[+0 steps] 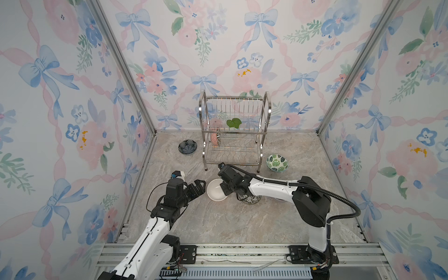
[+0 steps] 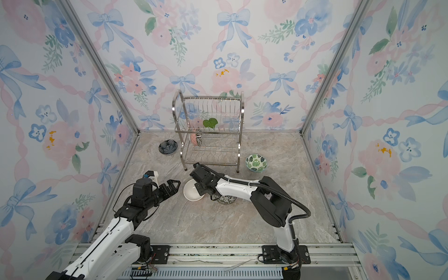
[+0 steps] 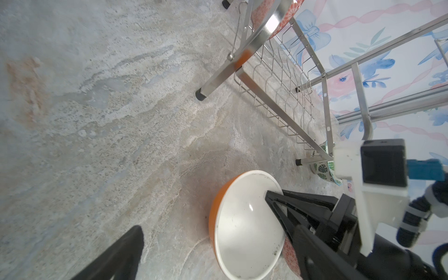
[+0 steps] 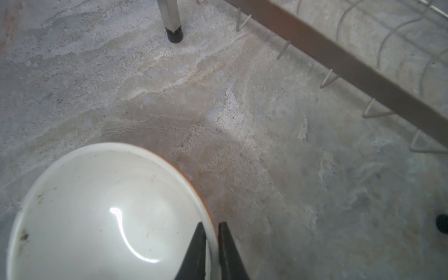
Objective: Load the bowls into the dish rack
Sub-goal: 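Close the right gripper on the white bowl's rim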
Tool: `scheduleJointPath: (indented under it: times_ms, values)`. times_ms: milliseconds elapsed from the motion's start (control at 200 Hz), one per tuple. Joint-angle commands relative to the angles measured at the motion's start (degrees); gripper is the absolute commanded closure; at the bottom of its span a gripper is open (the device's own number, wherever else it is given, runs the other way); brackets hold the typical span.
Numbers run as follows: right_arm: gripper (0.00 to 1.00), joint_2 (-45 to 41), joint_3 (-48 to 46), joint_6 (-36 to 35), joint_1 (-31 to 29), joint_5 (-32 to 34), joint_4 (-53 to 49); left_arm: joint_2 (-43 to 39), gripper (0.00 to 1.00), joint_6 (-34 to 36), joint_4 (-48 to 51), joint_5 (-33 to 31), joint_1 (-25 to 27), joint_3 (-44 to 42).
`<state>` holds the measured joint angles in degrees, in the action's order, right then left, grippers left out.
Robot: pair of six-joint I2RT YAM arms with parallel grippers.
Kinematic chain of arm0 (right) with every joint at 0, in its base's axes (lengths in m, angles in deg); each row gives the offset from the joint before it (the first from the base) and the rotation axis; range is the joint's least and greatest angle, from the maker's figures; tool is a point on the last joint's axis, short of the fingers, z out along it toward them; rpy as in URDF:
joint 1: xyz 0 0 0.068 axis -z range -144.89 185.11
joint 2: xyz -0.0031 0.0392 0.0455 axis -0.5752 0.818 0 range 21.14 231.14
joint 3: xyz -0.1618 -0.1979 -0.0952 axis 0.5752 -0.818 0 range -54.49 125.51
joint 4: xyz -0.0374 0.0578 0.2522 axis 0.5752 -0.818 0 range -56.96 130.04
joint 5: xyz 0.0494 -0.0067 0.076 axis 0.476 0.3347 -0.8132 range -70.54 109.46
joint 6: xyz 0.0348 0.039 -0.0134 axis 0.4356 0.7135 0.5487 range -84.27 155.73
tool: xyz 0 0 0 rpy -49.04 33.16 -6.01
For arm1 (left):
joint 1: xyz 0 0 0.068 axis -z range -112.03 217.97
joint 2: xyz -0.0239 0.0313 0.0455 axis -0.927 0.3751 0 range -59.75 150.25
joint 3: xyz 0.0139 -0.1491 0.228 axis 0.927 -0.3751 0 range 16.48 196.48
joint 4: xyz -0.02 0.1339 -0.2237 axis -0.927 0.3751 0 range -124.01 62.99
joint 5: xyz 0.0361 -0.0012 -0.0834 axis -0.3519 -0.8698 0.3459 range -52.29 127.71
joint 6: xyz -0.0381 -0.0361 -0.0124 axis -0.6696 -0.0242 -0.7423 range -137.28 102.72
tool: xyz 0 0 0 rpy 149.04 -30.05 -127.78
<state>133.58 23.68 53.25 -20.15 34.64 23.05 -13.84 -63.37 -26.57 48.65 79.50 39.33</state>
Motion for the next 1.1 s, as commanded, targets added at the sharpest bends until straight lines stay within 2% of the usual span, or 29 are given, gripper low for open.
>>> scheduleJointPath:
  times_ms: [0,335,475,770,890,985,1095]
  values:
    - [0.86,-2.4,-2.2,-2.7,2.0,1.4,-4.6,0.0,0.02,2.0,0.7,-0.2,-0.5,2.0]
    - [0.83,-1.9,-2.6,-4.1,4.6,1.9,-7.4,1.3,0.02,2.3,-1.4,1.2,-0.5,1.9]
    - [0.73,-1.4,-2.2,-4.3,4.6,2.1,-7.9,0.9,0.02,2.6,-1.4,0.8,-0.5,1.5]
    - [0.62,-3.5,-0.6,-5.2,4.3,4.1,-10.2,0.5,0.02,3.0,-2.2,2.6,-0.4,2.1]
    - [0.53,-5.6,0.1,-5.9,3.3,6.2,-11.2,1.0,0.02,4.6,-2.1,2.0,-0.5,3.3]
    - [0.41,-6.5,1.2,-6.5,2.5,7.9,-12.9,2.4,0.02,4.5,-2.1,1.9,-0.5,4.3]
    - [0.34,-7.8,2.6,-7.4,0.7,9.5,-14.1,3.3,0.02,4.0,-2.6,2.4,-0.5,4.5]
